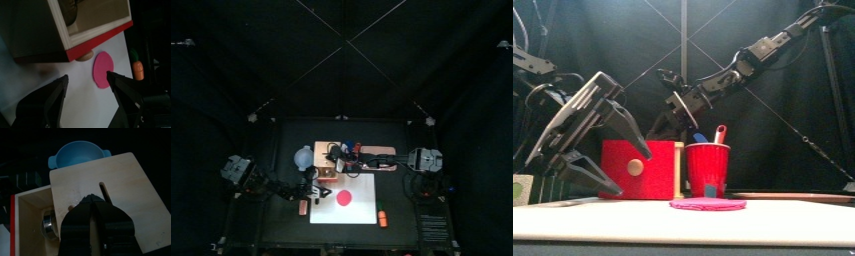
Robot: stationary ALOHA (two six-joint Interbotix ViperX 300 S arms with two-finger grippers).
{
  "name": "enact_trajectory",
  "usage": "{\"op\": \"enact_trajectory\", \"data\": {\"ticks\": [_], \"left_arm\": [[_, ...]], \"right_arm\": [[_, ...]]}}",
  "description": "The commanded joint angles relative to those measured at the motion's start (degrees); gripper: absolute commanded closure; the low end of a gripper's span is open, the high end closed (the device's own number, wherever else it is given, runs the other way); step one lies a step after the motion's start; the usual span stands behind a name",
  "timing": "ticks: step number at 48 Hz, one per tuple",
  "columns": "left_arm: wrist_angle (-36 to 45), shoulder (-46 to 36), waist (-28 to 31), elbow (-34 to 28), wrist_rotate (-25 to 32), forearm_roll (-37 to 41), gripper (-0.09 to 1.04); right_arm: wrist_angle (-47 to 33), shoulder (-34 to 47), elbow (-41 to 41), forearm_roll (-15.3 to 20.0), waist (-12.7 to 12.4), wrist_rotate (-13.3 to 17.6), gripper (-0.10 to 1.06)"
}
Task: Get the cutter from the drawer then cut the dough then place the extra dough in the bowl
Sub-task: Place the cutter on the board
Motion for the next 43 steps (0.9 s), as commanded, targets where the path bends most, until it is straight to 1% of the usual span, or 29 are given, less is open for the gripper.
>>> {"op": "enact_trajectory", "data": {"ticks": [1,9,15,25,31,38,43], "left_arm": [[0.6,-2.8,-1.2,-0.3,0.7,1.6,0.01],[0.6,-8.3,-3.8,2.0,4.0,6.3,0.01],[0.2,-13.1,-6.1,4.0,8.5,13.0,0.01],[-5.5,-18.9,-6.7,7.6,21.4,25.5,0.01],[-9.4,-21.4,-5.0,10.9,30.7,32.9,0.01],[-12.1,-24.3,-2.4,13.2,38.2,36.9,0.01],[-12.5,-27.0,-1.0,14.2,42.3,37.7,0.01]], "right_arm": [[0.9,-0.2,-0.1,0.0,-0.1,0.1,0.93],[0.9,-0.2,-0.1,0.0,0.0,0.1,0.93],[0.9,-0.2,-0.1,0.0,0.0,0.1,0.93],[0.9,-0.2,-0.7,0.0,0.0,0.0,0.93],[0.9,-0.7,-1.7,0.0,0.4,0.1,0.91],[2.2,-2.0,-3.0,0.4,1.7,0.2,0.89],[4.0,-3.6,-3.9,0.9,2.5,0.3,0.8]]}}
